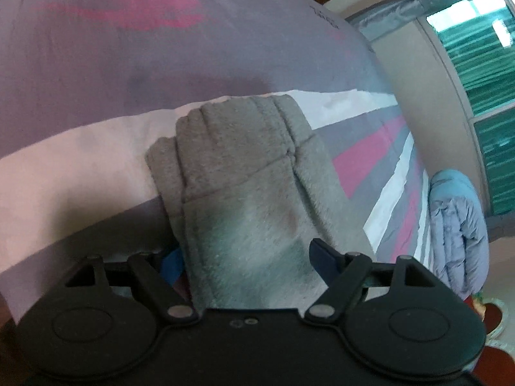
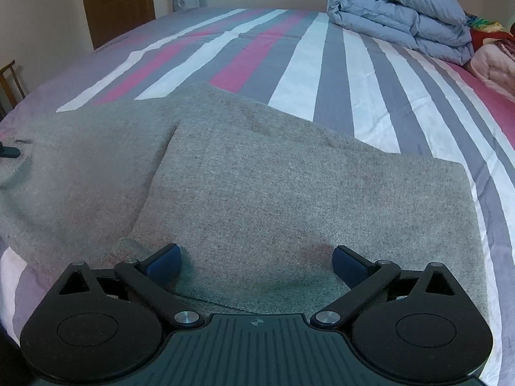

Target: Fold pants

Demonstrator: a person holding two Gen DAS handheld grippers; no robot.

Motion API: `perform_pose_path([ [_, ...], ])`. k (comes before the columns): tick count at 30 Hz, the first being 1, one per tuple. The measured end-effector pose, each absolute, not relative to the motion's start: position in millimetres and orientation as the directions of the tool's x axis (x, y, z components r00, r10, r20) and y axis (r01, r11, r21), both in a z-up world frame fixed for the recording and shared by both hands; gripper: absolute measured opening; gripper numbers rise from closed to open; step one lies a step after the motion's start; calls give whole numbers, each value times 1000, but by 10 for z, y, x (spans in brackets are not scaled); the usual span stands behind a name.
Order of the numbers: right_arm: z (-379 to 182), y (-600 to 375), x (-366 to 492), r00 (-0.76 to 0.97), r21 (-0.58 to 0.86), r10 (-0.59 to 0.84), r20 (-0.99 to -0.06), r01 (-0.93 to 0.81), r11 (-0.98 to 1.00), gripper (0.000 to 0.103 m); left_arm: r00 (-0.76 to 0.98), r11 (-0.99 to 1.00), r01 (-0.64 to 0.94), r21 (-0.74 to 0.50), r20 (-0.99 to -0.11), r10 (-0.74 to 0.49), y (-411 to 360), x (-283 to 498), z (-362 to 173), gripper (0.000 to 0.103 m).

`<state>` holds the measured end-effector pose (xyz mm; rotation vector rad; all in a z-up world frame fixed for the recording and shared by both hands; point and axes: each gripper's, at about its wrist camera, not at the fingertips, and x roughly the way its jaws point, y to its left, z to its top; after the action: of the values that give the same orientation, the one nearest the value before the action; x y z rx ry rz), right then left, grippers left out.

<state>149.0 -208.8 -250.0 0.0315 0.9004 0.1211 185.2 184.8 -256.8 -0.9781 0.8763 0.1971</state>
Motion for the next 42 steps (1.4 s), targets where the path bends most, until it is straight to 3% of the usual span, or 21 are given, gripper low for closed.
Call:
perform_pose_path([
  [1,-2500,-2090,1488,616,77,118,-779,-92,993,100,658,567,-514,-643,-720,-220,1839,1846,-2572,71],
  [3,-2500,-2097,1489,616,79,118,-779,-90,993,100,662,566,-524,-637,-723,-200,1819,1829,-2580,60],
  [4,-2499,-2098,1492,615,79,118,-780,-91,993,100,652,576,-539,-615,-737,-177,1808,1815,-2582,42],
  [5,-2496,-2099,1494,613,79,119,-781,-92,993,100,651,573,-547,-610,-740,-166,1807,1806,-2599,36],
  [12,-2449,-2113,1509,599,77,118,-792,-93,993,100,702,531,-523,-667,-690,-175,1846,1669,-2600,10],
  [17,-2353,-2081,1379,646,31,80,-759,-87,996,100,724,561,-492,-666,-671,-161,1806,1642,-2462,8],
  [19,-2307,-2043,1301,681,-17,53,-731,-96,995,80,738,586,-465,-664,-656,-157,1766,1658,-2366,8],
  [20,-2301,-2022,1283,690,-43,38,-723,-99,994,77,747,601,-448,-662,-646,-155,1736,1662,-2304,8],
  [25,-2491,-1925,1334,655,-108,19,-756,-154,982,78,795,700,-326,-635,-585,-160,1478,1690,-1920,8],
  [30,-2492,-2063,1377,633,-24,68,-771,-136,990,78,837,844,-119,-523,-510,-199,897,1694,-1498,7],
  [34,-2459,-2140,1362,629,27,104,-770,-131,991,78,831,893,89,-442,-462,-312,238,1673,-1241,6],
  [38,-2315,-2378,1309,645,107,125,-754,-67,992,78,752,883,290,-370,-482,-449,-505,1551,-1205,6],
  [42,-2193,-2898,1197,668,149,81,-740,46,988,78,627,850,446,-281,-580,-520,-1298,1359,-1504,6],
])
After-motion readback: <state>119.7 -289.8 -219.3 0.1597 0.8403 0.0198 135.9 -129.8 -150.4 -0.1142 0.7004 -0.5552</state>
